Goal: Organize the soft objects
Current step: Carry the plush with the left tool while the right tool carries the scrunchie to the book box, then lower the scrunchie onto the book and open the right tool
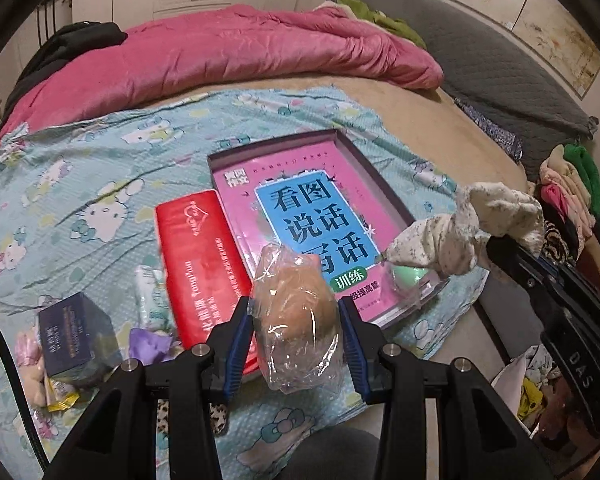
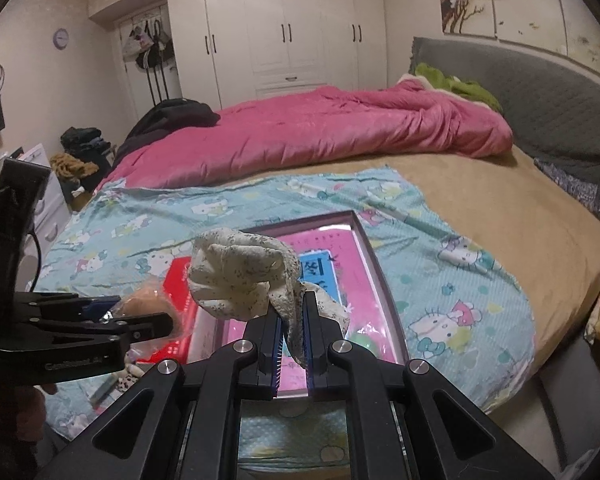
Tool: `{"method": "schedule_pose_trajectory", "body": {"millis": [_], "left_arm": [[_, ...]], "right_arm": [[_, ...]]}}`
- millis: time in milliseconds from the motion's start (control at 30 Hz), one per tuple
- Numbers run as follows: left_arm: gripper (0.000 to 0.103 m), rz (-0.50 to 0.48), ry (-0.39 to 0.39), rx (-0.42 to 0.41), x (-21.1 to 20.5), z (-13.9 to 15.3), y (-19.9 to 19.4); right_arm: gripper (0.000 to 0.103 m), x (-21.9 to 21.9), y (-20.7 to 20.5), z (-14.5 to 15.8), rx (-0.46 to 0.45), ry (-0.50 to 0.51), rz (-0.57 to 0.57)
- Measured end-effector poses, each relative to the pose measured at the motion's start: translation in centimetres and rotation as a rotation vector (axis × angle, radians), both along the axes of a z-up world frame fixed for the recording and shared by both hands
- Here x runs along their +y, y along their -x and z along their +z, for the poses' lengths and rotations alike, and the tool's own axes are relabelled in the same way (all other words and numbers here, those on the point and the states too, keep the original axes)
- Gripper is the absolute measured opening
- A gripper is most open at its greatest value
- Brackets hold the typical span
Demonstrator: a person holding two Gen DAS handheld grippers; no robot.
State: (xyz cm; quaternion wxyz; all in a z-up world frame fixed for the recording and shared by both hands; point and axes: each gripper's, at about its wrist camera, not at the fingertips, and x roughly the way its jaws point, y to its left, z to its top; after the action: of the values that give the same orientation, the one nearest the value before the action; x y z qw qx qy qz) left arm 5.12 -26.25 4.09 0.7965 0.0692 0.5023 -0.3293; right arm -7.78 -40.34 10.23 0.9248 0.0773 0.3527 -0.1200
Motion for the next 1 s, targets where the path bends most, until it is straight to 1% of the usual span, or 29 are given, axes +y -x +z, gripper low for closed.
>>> {"method": "schedule_pose_trajectory", "body": {"millis": [200,433,567,733,1000], "left_arm": [[0.043,-0.012,-0.006,0.025,-1.3,-1.9,-1.5],[0.043,-0.016,-0.036,0.035,-2.6,-3.5,-2.6],[0.043,-0.022,-0.037,0.050,-3.0,-4.3,-2.9],[0.043,-0.030,-0.047,0.061,-3.5,-5.0,-3.2],[0.043,-0.040,-0.055,0.079,-3.9,-5.9,-3.7]], "right_arm": [[0.009,-0.6,-1.1,-2.6,0.077,-0.029,-0.004],[0.009,-0.9,-2.0,-5.6,0.177,-0.071,0.004],[0.009,-0.8,-2.9,-7.4,0.246,-0.085,0.011],[0.009,-0.9,-4.4,-9.4,0.308,-0.076,0.006],[0.011,-2.0,-6.1,-10.9,0.329,-0.074,-0.034]]}}
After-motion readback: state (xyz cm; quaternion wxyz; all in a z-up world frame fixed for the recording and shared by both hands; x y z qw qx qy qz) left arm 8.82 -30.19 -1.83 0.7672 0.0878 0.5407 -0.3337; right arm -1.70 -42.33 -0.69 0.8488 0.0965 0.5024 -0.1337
